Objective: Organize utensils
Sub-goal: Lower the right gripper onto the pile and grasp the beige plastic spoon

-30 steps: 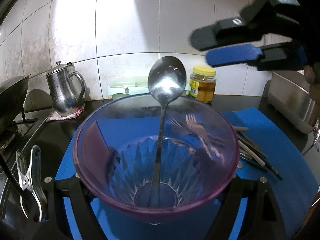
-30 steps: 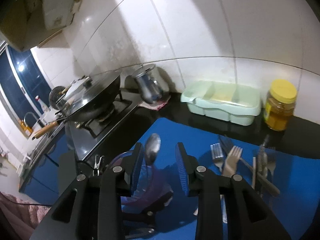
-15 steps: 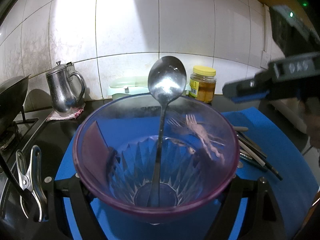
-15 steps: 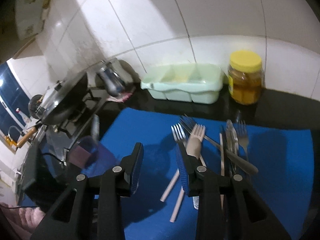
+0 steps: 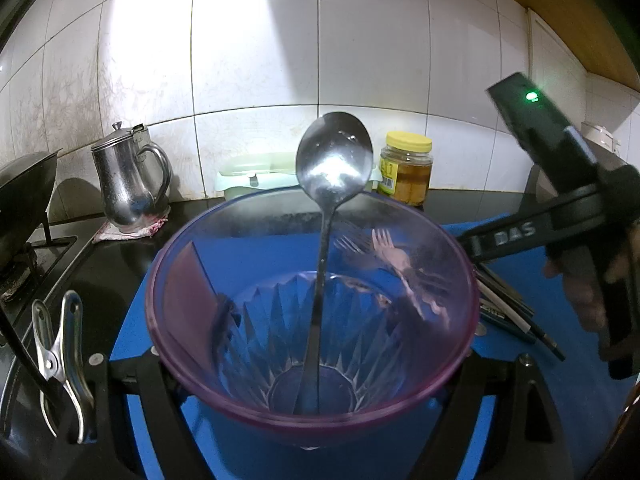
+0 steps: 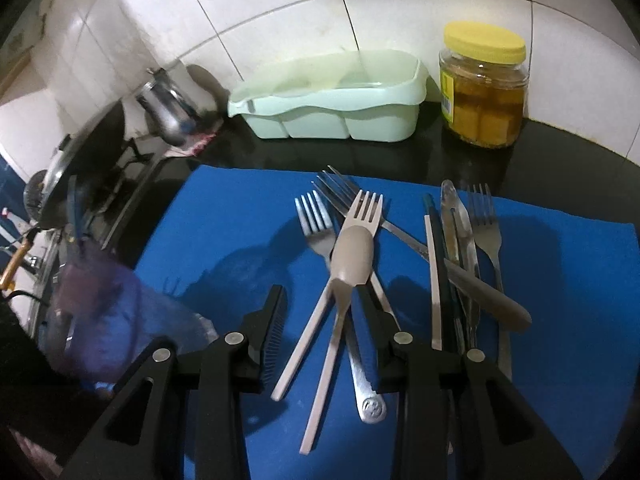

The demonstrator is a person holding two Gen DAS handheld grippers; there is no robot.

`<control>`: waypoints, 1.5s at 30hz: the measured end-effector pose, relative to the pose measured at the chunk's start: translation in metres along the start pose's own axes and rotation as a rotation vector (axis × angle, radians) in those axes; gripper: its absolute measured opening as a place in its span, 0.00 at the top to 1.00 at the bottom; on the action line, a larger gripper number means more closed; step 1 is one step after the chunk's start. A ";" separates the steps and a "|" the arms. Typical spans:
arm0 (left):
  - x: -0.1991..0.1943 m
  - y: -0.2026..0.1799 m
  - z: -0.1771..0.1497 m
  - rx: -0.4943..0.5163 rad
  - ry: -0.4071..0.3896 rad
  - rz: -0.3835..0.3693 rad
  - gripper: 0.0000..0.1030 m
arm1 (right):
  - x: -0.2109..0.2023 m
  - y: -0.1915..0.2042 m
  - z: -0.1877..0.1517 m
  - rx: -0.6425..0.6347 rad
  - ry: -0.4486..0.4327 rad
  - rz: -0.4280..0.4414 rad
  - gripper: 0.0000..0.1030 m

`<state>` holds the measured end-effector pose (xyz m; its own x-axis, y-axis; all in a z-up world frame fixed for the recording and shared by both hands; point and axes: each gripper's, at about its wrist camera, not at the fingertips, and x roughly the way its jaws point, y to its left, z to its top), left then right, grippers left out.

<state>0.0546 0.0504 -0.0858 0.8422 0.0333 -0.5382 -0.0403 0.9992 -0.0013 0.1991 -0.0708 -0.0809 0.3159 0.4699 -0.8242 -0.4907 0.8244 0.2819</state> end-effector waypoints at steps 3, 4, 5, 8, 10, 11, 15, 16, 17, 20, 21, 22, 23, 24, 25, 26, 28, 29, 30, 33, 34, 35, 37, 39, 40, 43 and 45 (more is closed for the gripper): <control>0.000 0.000 0.000 0.000 0.000 0.000 0.16 | 0.012 0.005 0.005 -0.029 0.016 -0.063 0.65; 0.000 0.000 0.000 0.000 0.000 0.000 0.16 | 0.018 0.008 0.007 -0.042 0.025 -0.086 0.63; 0.000 0.000 0.000 0.000 0.000 0.000 0.16 | 0.020 0.009 0.008 -0.049 0.030 -0.094 0.62; 0.000 0.000 0.000 0.000 0.000 0.000 0.16 | 0.030 0.015 0.009 -0.081 0.050 -0.134 0.62; 0.000 0.000 0.000 0.000 0.000 0.000 0.16 | 0.036 0.018 0.010 -0.096 0.060 -0.164 0.62; 0.000 0.000 0.000 0.000 0.000 0.000 0.16 | 0.039 0.018 0.011 -0.096 0.067 -0.176 0.62; 0.000 0.000 0.000 0.000 0.000 0.000 0.16 | 0.043 0.018 0.013 -0.105 0.069 -0.203 0.62; 0.000 0.000 0.000 0.000 0.000 0.000 0.16 | 0.044 0.018 0.013 -0.108 0.072 -0.205 0.62; 0.000 0.000 0.000 0.000 0.000 0.000 0.16 | 0.045 0.017 0.014 -0.111 0.078 -0.210 0.62; 0.000 0.000 0.000 0.000 0.000 0.000 0.16 | 0.048 0.015 0.014 -0.112 0.090 -0.223 0.69; 0.000 0.000 0.000 0.000 0.000 -0.001 0.16 | 0.048 0.013 0.015 -0.102 0.093 -0.216 0.71; 0.000 0.000 0.000 0.000 0.000 0.000 0.16 | 0.046 0.010 0.015 -0.081 0.090 -0.198 0.71; 0.000 0.000 0.000 0.000 0.000 0.000 0.16 | 0.046 0.009 0.015 -0.069 0.087 -0.187 0.72; 0.000 0.000 0.000 0.000 0.000 -0.001 0.16 | 0.044 0.006 0.015 -0.053 0.081 -0.169 0.72; 0.000 0.000 0.000 0.000 0.000 0.000 0.16 | 0.040 0.002 0.014 -0.031 0.073 -0.140 0.73; 0.000 0.000 0.000 0.000 0.000 0.000 0.16 | 0.037 0.000 0.014 -0.014 0.065 -0.115 0.73; 0.000 0.000 0.000 0.000 0.000 0.000 0.16 | 0.029 -0.006 0.012 0.018 0.039 -0.067 0.73; 0.000 0.000 0.000 0.001 0.000 0.000 0.16 | 0.025 -0.008 0.011 0.025 0.026 -0.054 0.74; 0.000 0.000 0.000 0.001 0.000 0.000 0.16 | 0.019 -0.009 0.009 0.031 0.010 -0.040 0.74; 0.000 0.000 0.000 0.001 0.000 0.000 0.16 | 0.003 -0.012 0.005 0.044 -0.048 0.011 0.76; 0.000 0.000 0.000 0.001 0.000 0.000 0.16 | -0.003 -0.012 0.003 0.043 -0.073 0.024 0.80; 0.000 0.000 0.000 0.001 0.000 -0.001 0.16 | -0.009 -0.012 0.002 0.040 -0.096 0.026 0.90; 0.000 0.000 0.000 0.001 0.000 0.000 0.16 | -0.018 -0.011 -0.001 0.026 -0.126 0.028 0.92; 0.000 0.000 0.000 0.001 0.001 0.000 0.16 | -0.024 -0.007 -0.004 0.003 -0.136 0.026 0.95; 0.000 0.000 0.000 0.001 0.000 0.000 0.16 | -0.026 -0.004 -0.006 -0.012 -0.139 0.015 0.96; 0.000 0.000 0.000 0.001 0.000 -0.001 0.16 | -0.024 -0.003 -0.006 -0.007 -0.119 0.012 0.96; 0.000 0.000 0.000 0.001 0.000 -0.001 0.16 | -0.017 -0.005 -0.005 0.003 -0.087 0.029 0.96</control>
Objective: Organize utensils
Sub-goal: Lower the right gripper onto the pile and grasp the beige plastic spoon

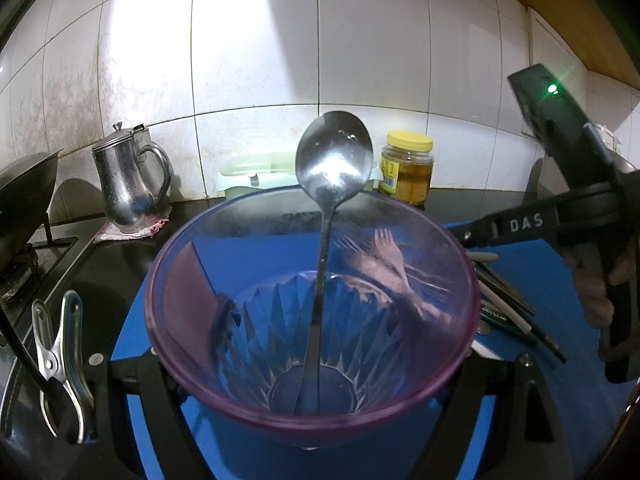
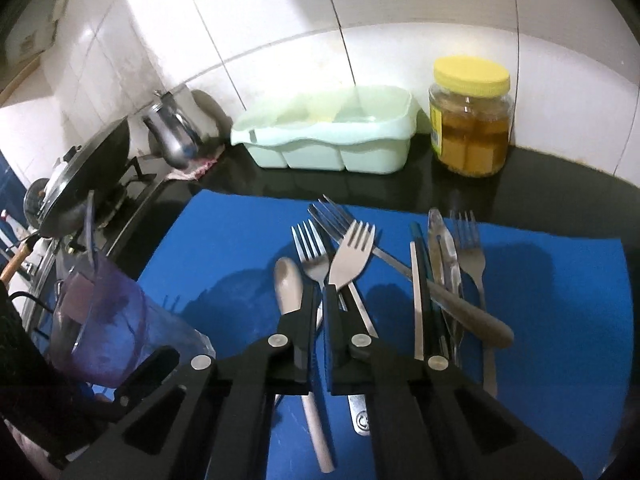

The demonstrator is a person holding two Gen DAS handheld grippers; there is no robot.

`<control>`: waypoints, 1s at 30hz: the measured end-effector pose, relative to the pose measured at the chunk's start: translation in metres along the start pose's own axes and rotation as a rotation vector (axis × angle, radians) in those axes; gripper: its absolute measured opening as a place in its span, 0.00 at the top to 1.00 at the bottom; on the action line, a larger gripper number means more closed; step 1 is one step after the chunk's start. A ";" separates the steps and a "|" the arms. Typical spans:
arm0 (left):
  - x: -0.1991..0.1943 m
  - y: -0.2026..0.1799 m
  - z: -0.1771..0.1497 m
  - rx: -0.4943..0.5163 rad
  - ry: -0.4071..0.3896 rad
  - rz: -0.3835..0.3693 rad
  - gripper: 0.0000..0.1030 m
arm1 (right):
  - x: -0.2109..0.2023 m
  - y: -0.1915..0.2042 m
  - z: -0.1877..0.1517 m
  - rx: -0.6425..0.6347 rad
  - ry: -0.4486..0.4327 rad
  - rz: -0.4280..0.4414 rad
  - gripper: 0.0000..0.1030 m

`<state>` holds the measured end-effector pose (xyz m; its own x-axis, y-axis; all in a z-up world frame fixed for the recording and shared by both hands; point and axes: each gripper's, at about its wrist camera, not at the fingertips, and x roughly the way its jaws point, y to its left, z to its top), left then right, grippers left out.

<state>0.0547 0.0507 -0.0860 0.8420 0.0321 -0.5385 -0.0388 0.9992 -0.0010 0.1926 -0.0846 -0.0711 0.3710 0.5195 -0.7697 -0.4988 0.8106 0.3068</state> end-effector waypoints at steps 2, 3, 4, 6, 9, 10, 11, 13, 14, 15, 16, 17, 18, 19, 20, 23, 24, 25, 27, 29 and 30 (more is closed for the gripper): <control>0.000 0.000 0.000 0.000 0.000 0.000 0.16 | 0.005 0.001 0.000 -0.012 0.029 0.010 0.94; 0.000 0.000 0.000 0.000 0.000 0.000 0.16 | 0.007 0.003 0.000 -0.026 0.038 0.013 0.90; 0.000 0.000 0.000 0.000 0.000 0.001 0.16 | 0.009 0.004 -0.001 -0.036 0.045 0.012 0.88; 0.000 0.000 0.000 0.000 0.000 0.000 0.16 | 0.016 0.006 -0.001 -0.052 0.069 0.019 0.81; 0.000 0.000 0.000 0.000 0.000 0.000 0.16 | 0.027 0.008 0.000 -0.071 0.115 0.031 0.79; 0.000 0.000 0.000 0.000 0.000 0.000 0.16 | 0.031 0.009 0.000 -0.085 0.122 0.027 0.79; 0.000 0.000 0.000 0.000 0.000 0.000 0.16 | 0.034 0.011 0.001 -0.104 0.128 0.020 0.79; 0.000 0.000 0.000 0.000 0.000 0.000 0.16 | 0.038 0.015 0.001 -0.139 0.133 0.004 0.79; 0.000 0.000 0.000 0.000 0.000 0.000 0.16 | 0.040 0.018 0.002 -0.165 0.136 -0.003 0.79; 0.000 0.000 0.000 0.001 0.000 0.000 0.16 | 0.041 0.019 0.002 -0.183 0.139 -0.007 0.77; 0.000 0.000 0.000 0.001 0.001 0.000 0.16 | 0.044 0.022 0.002 -0.211 0.146 -0.015 0.76; 0.000 0.000 0.000 0.001 0.001 0.000 0.16 | 0.046 0.025 0.002 -0.232 0.153 -0.022 0.75; 0.000 0.000 0.000 0.001 0.001 0.001 0.16 | 0.048 0.027 0.002 -0.255 0.161 -0.026 0.75; 0.000 0.000 0.000 0.001 0.001 0.000 0.16 | 0.050 0.030 0.001 -0.282 0.166 -0.031 0.75; 0.000 0.000 0.000 0.001 0.001 0.000 0.16 | 0.051 0.034 0.001 -0.306 0.161 -0.039 0.75; 0.000 0.000 0.000 0.001 0.001 0.001 0.16 | 0.056 0.042 0.002 -0.369 0.165 -0.059 0.74; 0.000 0.000 0.000 0.001 0.001 0.001 0.16 | 0.057 0.043 0.003 -0.384 0.164 -0.062 0.74; -0.001 0.001 0.000 0.001 0.002 0.001 0.16 | 0.059 0.044 0.004 -0.396 0.166 -0.062 0.74; -0.001 0.001 0.000 0.001 0.002 0.001 0.16 | 0.065 0.044 0.005 -0.403 0.191 -0.066 0.74; -0.001 0.001 0.000 0.001 0.002 0.001 0.16 | 0.070 0.043 0.004 -0.413 0.191 -0.075 0.73; -0.001 0.001 0.000 0.001 0.002 0.001 0.16 | 0.071 0.043 0.004 -0.421 0.183 -0.077 0.73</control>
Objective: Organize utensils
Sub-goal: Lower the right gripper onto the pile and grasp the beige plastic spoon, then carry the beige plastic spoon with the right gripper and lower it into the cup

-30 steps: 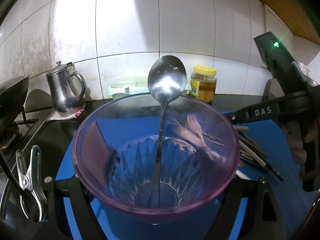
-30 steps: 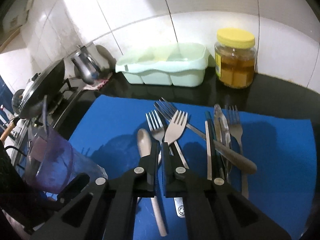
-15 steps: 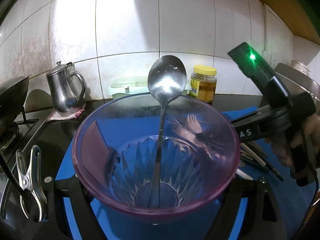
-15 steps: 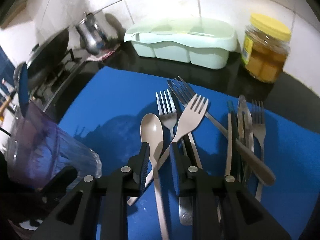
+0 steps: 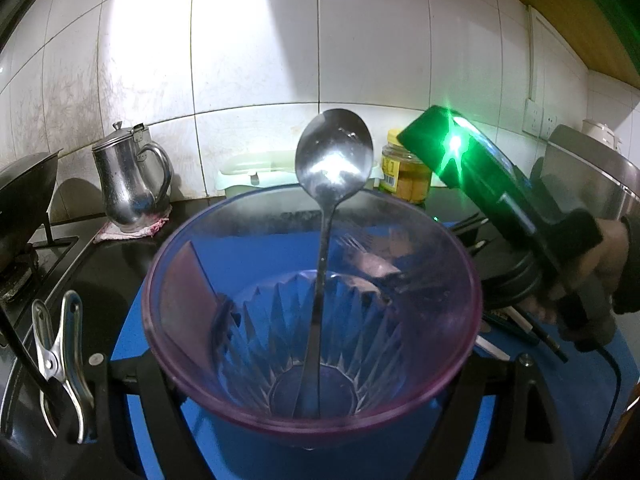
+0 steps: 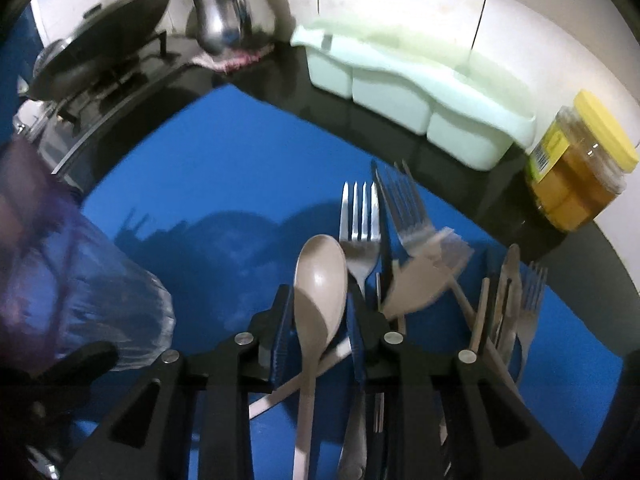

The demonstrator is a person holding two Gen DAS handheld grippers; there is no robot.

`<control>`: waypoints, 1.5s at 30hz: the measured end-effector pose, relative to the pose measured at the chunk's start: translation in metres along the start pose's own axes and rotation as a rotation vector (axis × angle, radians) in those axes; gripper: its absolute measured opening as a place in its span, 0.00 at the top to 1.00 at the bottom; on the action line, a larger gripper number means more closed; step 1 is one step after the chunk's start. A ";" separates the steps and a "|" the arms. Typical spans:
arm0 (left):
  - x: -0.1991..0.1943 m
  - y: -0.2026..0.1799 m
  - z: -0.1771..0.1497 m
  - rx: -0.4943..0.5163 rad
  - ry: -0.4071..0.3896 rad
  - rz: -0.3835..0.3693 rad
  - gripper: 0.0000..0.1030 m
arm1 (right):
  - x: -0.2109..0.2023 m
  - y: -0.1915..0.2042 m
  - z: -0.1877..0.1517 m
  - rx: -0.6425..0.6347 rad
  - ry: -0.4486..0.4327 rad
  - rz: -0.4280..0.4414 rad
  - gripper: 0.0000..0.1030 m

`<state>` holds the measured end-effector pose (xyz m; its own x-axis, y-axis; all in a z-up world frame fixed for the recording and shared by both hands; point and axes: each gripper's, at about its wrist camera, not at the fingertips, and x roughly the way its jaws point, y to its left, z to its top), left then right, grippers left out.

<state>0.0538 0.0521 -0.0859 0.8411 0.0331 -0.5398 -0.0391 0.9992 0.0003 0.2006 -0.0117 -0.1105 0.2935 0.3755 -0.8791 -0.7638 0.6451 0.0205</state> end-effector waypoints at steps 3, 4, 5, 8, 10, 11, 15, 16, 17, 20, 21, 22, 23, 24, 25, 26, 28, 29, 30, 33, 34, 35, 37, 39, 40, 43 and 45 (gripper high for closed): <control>0.000 0.000 0.000 0.000 0.001 0.000 0.16 | 0.000 -0.002 0.000 0.011 -0.010 0.003 0.73; 0.000 0.000 0.000 0.000 0.001 0.000 0.16 | -0.001 -0.003 -0.001 0.019 -0.012 0.005 0.73; 0.000 0.000 0.000 0.000 0.001 0.000 0.16 | -0.002 -0.004 -0.001 0.029 -0.012 0.009 0.74; 0.000 0.000 0.000 0.001 0.001 0.001 0.16 | -0.003 -0.008 -0.001 0.061 -0.006 0.031 0.74; -0.001 0.001 -0.001 0.000 0.002 0.001 0.16 | -0.008 -0.012 -0.002 0.093 -0.026 0.042 0.74; -0.001 0.001 -0.002 0.000 0.003 0.001 0.16 | -0.011 -0.014 -0.002 0.108 -0.037 0.040 0.74; -0.001 0.001 -0.002 0.000 0.003 0.000 0.16 | -0.027 -0.024 -0.006 0.177 -0.096 0.050 0.74; -0.001 0.001 -0.002 0.001 0.003 0.000 0.16 | -0.033 -0.026 -0.008 0.197 -0.120 0.051 0.74; -0.002 0.001 -0.002 0.000 0.003 0.000 0.16 | -0.038 -0.027 -0.010 0.214 -0.141 0.053 0.74; -0.001 0.001 -0.002 0.001 0.003 0.001 0.16 | -0.061 -0.030 -0.019 0.278 -0.222 0.062 0.74; -0.001 0.001 -0.002 0.001 0.003 0.001 0.16 | -0.068 -0.029 -0.021 0.293 -0.246 0.060 0.74; -0.001 0.001 -0.002 0.001 0.003 0.001 0.16 | -0.075 -0.029 -0.024 0.306 -0.269 0.059 0.74; -0.001 0.001 -0.002 0.001 0.003 0.000 0.16 | -0.080 -0.027 -0.025 0.313 -0.284 0.056 0.75; -0.001 0.001 -0.002 0.001 0.004 0.001 0.16 | -0.088 -0.025 -0.028 0.321 -0.309 0.051 0.75; -0.002 0.002 -0.003 0.001 0.004 0.001 0.16 | -0.094 -0.024 -0.030 0.325 -0.323 0.046 0.75; -0.001 0.001 -0.002 0.001 0.004 0.001 0.16 | -0.101 -0.022 -0.032 0.334 -0.341 0.046 0.75; -0.001 0.002 -0.003 0.001 0.004 0.000 0.16 | -0.112 -0.019 -0.036 0.349 -0.372 0.048 0.75; -0.001 0.002 -0.003 0.000 0.004 -0.001 0.16 | -0.119 -0.016 -0.038 0.352 -0.394 0.041 0.76; -0.001 0.002 -0.003 0.001 0.005 0.000 0.16 | -0.123 -0.014 -0.038 0.351 -0.406 0.036 0.76; -0.001 0.002 -0.003 0.000 0.005 0.000 0.16 | -0.142 -0.007 -0.041 0.338 -0.450 0.004 0.94; -0.001 0.002 -0.003 0.000 0.005 0.000 0.16 | -0.147 -0.004 -0.039 0.329 -0.463 -0.020 0.94; -0.001 0.002 -0.003 0.000 0.005 0.000 0.16 | -0.152 -0.002 -0.038 0.319 -0.480 -0.031 0.94; 0.000 0.003 -0.003 0.000 0.006 -0.001 0.16 | -0.160 0.002 -0.035 0.304 -0.498 -0.041 0.94; 0.001 0.003 -0.003 -0.001 0.006 -0.002 0.16 | -0.163 0.004 -0.031 0.295 -0.508 -0.031 0.94; 0.001 0.003 -0.003 -0.001 0.006 -0.002 0.16 | -0.165 0.004 -0.030 0.296 -0.510 -0.028 0.94; 0.001 0.003 -0.003 -0.001 0.007 -0.001 0.16 | -0.172 0.009 -0.026 0.286 -0.525 -0.016 0.94; 0.001 0.003 -0.004 -0.001 0.007 -0.002 0.16 | -0.179 0.014 -0.023 0.266 -0.542 -0.024 0.94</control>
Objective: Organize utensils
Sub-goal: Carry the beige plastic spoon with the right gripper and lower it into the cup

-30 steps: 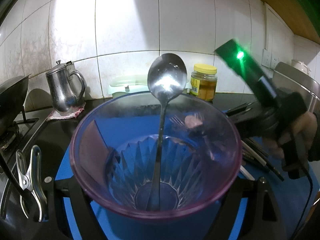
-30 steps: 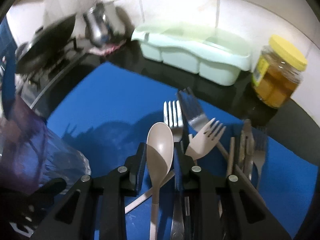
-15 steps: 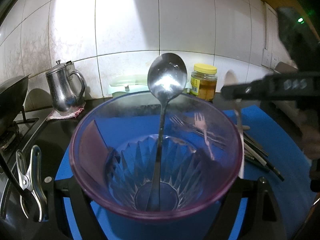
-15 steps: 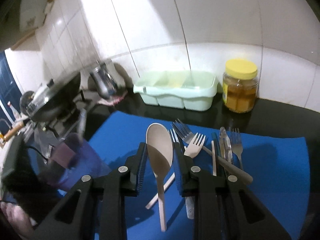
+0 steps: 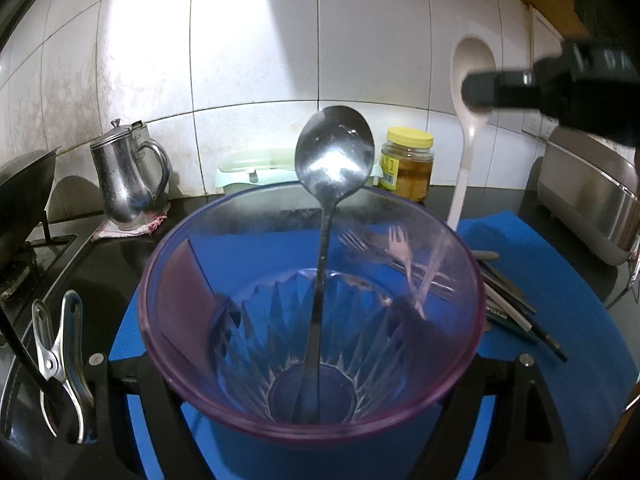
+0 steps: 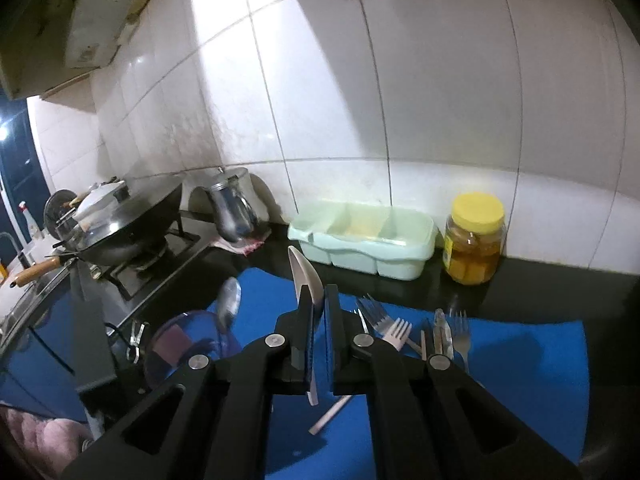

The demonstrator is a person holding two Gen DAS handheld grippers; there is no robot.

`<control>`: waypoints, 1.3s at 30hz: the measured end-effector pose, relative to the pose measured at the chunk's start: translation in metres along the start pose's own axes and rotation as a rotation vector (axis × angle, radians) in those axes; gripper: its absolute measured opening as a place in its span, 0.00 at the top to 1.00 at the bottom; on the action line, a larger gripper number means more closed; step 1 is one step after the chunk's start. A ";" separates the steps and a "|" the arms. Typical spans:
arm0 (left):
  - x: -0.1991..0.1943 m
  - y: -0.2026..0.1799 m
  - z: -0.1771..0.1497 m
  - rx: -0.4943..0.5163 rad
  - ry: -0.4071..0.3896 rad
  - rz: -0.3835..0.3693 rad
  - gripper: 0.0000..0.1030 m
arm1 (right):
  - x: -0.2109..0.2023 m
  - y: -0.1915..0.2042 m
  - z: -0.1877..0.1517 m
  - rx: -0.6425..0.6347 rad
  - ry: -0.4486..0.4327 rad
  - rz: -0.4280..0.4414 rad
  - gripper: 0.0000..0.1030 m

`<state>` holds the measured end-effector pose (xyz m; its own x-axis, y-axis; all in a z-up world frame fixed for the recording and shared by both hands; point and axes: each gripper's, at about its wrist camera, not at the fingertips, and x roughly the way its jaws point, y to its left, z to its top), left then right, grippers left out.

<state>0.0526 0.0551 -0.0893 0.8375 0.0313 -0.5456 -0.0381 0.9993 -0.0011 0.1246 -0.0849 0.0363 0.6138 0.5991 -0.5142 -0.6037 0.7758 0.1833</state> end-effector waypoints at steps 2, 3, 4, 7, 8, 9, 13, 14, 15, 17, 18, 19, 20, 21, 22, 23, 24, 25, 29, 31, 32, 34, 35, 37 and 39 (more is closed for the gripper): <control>0.000 0.000 0.000 0.000 0.000 0.000 0.16 | -0.005 0.006 0.006 -0.021 -0.021 0.000 0.94; 0.000 0.000 0.000 0.000 0.000 0.000 0.16 | -0.008 0.007 0.008 -0.026 -0.029 0.000 0.94; 0.000 0.000 0.000 0.000 0.000 0.000 0.16 | -0.012 0.010 0.013 -0.030 -0.043 0.003 0.94; 0.001 0.000 0.001 0.000 0.000 0.000 0.16 | -0.022 0.014 0.023 -0.032 -0.079 0.013 0.94; 0.001 0.000 0.001 0.000 0.000 0.000 0.16 | -0.027 0.016 0.027 -0.031 -0.097 0.019 0.94; 0.001 0.000 0.001 0.000 0.000 0.000 0.16 | -0.031 0.017 0.031 -0.030 -0.112 0.026 0.94; 0.000 0.000 0.000 0.001 0.001 0.000 0.16 | -0.046 0.022 0.044 -0.009 -0.167 0.064 0.94; 0.001 0.000 0.001 0.001 0.001 0.000 0.16 | -0.050 0.023 0.048 0.000 -0.180 0.080 0.94; 0.001 0.000 0.001 0.001 0.001 0.000 0.16 | -0.052 0.024 0.050 0.004 -0.187 0.094 0.94; 0.001 0.000 0.001 0.001 0.001 0.000 0.16 | -0.058 0.030 0.054 0.006 -0.198 0.133 0.94; 0.001 0.000 0.001 0.001 0.001 0.000 0.16 | -0.058 0.032 0.055 0.004 -0.197 0.145 0.94; 0.001 0.000 0.001 0.001 0.001 0.000 0.16 | -0.058 0.035 0.055 -0.003 -0.193 0.160 0.94; 0.001 0.000 0.001 0.001 0.002 0.000 0.16 | -0.057 0.038 0.054 -0.013 -0.188 0.167 0.94; 0.001 0.000 0.000 0.002 0.002 0.001 0.16 | -0.054 0.042 0.053 -0.028 -0.175 0.173 0.94; 0.001 0.000 0.001 0.001 0.002 0.000 0.16 | -0.050 0.044 0.050 -0.036 -0.160 0.174 0.94; 0.000 0.001 0.000 0.001 0.002 0.000 0.16 | -0.047 0.045 0.047 -0.039 -0.149 0.176 0.94; 0.001 0.000 0.000 0.001 0.002 0.000 0.16 | -0.043 0.046 0.044 -0.044 -0.131 0.178 0.94; 0.002 0.000 0.001 0.002 0.003 0.000 0.16 | -0.037 0.048 0.040 -0.051 -0.111 0.173 0.94; 0.001 0.000 0.000 0.002 0.003 0.000 0.16 | -0.019 0.048 0.028 -0.056 -0.048 0.172 0.94; 0.002 0.000 0.001 0.002 0.003 0.000 0.16 | -0.010 0.047 0.022 -0.056 -0.017 0.170 0.94; 0.001 0.001 0.000 0.001 0.003 0.000 0.16 | -0.006 0.046 0.019 -0.055 -0.003 0.165 0.94; 0.002 0.000 0.001 0.002 0.003 0.001 0.16 | -0.001 0.044 0.014 -0.053 0.019 0.162 0.94; 0.002 0.000 0.001 0.002 0.004 0.001 0.16 | 0.002 0.043 0.011 -0.053 0.034 0.162 0.94; 0.001 0.000 0.000 0.002 0.004 0.001 0.16 | 0.007 0.042 0.008 -0.057 0.058 0.160 0.94; 0.002 0.000 0.001 0.002 0.004 0.001 0.16 | 0.012 0.043 0.004 -0.063 0.080 0.161 0.94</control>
<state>0.0545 0.0551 -0.0896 0.8354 0.0318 -0.5487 -0.0375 0.9993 0.0009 0.1080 -0.0439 0.0414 0.4660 0.6947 -0.5479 -0.7229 0.6560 0.2170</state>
